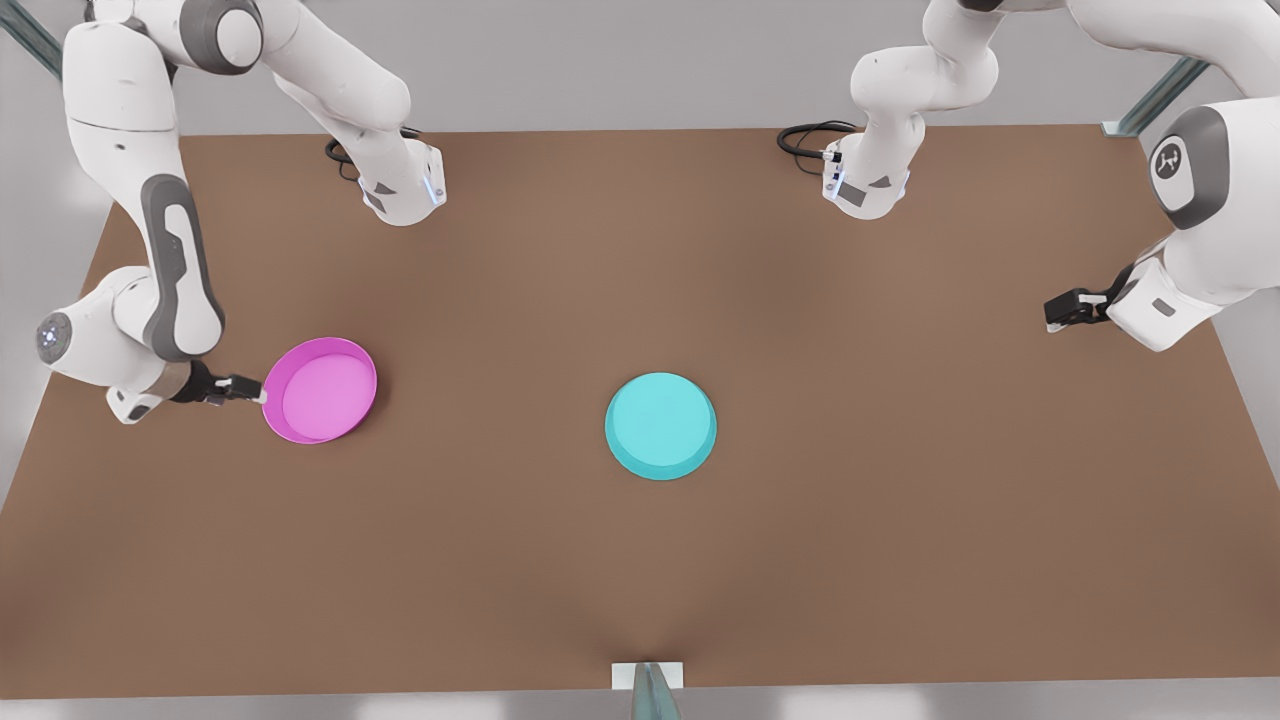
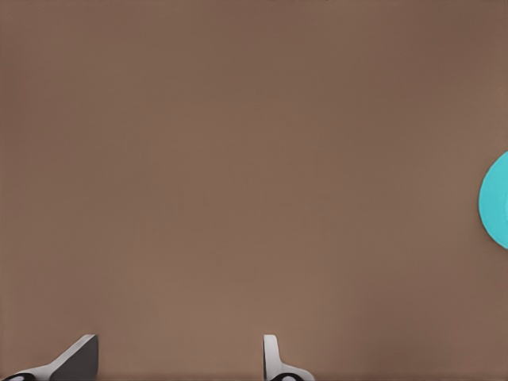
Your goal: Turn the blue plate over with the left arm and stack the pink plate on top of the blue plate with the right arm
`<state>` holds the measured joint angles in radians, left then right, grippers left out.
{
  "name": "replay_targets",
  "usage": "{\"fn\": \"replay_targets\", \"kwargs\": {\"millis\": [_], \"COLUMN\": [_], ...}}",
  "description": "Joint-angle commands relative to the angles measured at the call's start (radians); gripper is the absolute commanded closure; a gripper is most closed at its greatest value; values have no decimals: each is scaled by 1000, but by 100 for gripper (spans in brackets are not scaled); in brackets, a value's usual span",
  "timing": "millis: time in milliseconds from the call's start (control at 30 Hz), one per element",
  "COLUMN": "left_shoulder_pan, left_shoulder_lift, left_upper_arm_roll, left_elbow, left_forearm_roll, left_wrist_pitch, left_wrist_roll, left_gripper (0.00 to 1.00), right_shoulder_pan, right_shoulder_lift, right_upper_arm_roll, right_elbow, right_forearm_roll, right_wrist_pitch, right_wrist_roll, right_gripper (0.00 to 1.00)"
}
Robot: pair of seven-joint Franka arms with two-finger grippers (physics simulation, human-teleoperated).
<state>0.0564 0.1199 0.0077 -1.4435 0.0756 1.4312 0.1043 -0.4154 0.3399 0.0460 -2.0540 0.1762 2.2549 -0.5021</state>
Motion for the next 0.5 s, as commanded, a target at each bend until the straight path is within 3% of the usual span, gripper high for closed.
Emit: {"fn": "replay_targets", "kwargs": {"millis": [0, 100, 200, 467], "left_shoulder_pan": [0, 0, 0, 0], "left_shoulder_lift": [1, 0, 0, 0], "left_upper_arm_roll": [0, -2, -2, -2], "left_elbow": [0, 0, 0, 0], "left_forearm_roll": [0, 1, 1, 1], "left_wrist_pitch": [0, 0, 2, 0], "left_wrist_roll": [0, 0, 0, 0], "left_gripper": [0, 0, 0, 0], "right_shoulder_pan": [-2, -32, -85, -143], "right_shoulder_lift": [14, 34, 119, 192], "right_upper_arm_roll": [0, 0, 0, -2], "right_elbow": [18, 44, 187, 140], "right_forearm_roll": [0, 12, 40, 40], "right_wrist_pitch": [0, -66, -239, -239], "right_wrist_roll": [-25, -245, -331, -256], "right_gripper": [0, 0, 0, 0]}}
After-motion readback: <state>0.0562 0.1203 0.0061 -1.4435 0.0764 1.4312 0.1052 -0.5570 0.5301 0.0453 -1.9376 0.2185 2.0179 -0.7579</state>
